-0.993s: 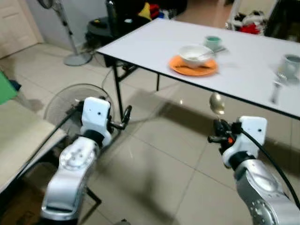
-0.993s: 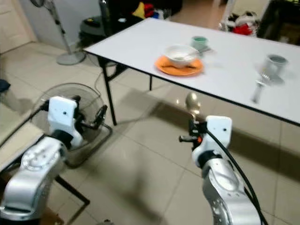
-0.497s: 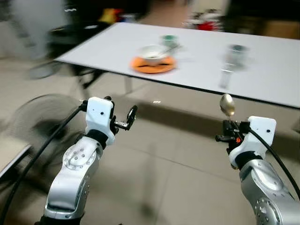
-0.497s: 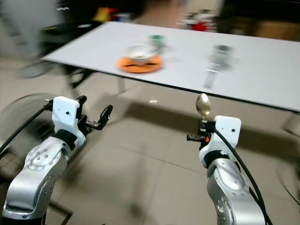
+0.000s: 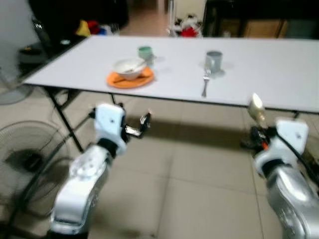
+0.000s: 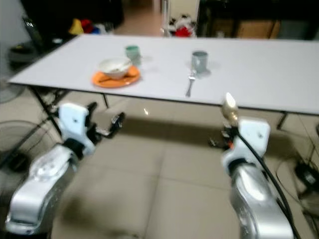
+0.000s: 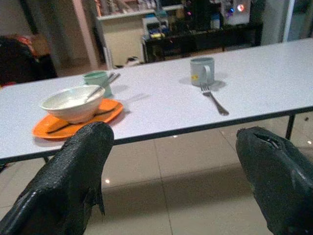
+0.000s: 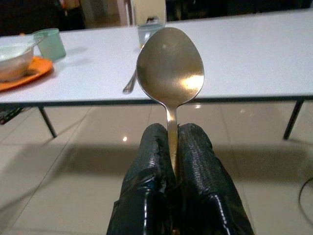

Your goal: Setting the table

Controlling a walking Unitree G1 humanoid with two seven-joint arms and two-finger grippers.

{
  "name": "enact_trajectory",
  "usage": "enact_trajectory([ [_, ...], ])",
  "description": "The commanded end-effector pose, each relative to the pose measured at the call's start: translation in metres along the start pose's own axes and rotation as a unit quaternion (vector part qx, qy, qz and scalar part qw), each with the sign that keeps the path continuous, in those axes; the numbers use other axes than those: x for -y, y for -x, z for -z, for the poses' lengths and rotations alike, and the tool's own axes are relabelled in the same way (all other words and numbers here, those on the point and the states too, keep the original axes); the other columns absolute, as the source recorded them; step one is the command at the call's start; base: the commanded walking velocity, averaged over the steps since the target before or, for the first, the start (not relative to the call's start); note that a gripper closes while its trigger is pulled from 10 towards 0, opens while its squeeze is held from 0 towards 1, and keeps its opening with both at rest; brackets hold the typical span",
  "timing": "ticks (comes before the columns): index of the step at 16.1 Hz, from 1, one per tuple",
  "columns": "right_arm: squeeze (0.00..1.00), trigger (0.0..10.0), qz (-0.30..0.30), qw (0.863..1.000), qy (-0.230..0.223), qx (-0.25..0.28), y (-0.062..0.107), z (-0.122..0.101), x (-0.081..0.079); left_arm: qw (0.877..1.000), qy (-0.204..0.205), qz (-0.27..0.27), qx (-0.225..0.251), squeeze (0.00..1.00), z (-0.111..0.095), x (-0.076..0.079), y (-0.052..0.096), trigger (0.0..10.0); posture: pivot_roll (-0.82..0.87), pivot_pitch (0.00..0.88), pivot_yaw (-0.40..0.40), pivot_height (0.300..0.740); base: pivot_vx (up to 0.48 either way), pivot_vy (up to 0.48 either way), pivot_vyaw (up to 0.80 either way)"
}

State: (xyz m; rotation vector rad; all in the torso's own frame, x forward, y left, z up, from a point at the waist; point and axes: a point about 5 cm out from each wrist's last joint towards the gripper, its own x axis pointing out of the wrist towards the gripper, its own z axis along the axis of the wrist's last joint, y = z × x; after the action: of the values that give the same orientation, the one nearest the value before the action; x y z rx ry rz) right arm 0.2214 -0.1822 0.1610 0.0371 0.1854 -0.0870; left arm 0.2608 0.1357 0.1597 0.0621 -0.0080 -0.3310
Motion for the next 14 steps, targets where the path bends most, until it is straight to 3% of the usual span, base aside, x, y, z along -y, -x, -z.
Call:
enact_trajectory([
  [1, 0.0, 10.0, 0.01, 1.0, 0.008, -0.004, 0.003, -0.001, 0.0058, 1.0, 0.003, 0.002, -0.005, 0.0, 0.0019, 0.0014, -0.0011, 10.0, 0.02, 0.0, 0.066, 0.74, 0.307, 0.0, -0.8],
  [5, 0.0, 10.0, 0.01, 1.0, 0.012, -0.008, 0.0042, -0.0011, 0.0068, 1.0, 0.008, 0.003, -0.008, 0.0, 0.0046, 0.0037, -0.0001, 10.0, 0.02, 0.0, 0.059, 0.74, 0.305, 0.0, -0.8],
  [14, 0.0, 10.0, -0.047, 0.998, 0.045, -0.006, 0.0015, -0.0061, 0.0072, 1.0, 0.013, -0.003, -0.01, 0.0, 0.0076, 0.005, 0.0042, 10.0, 0.01, 0.0, 0.049, 0.74, 0.303, 0.0, 0.0],
])
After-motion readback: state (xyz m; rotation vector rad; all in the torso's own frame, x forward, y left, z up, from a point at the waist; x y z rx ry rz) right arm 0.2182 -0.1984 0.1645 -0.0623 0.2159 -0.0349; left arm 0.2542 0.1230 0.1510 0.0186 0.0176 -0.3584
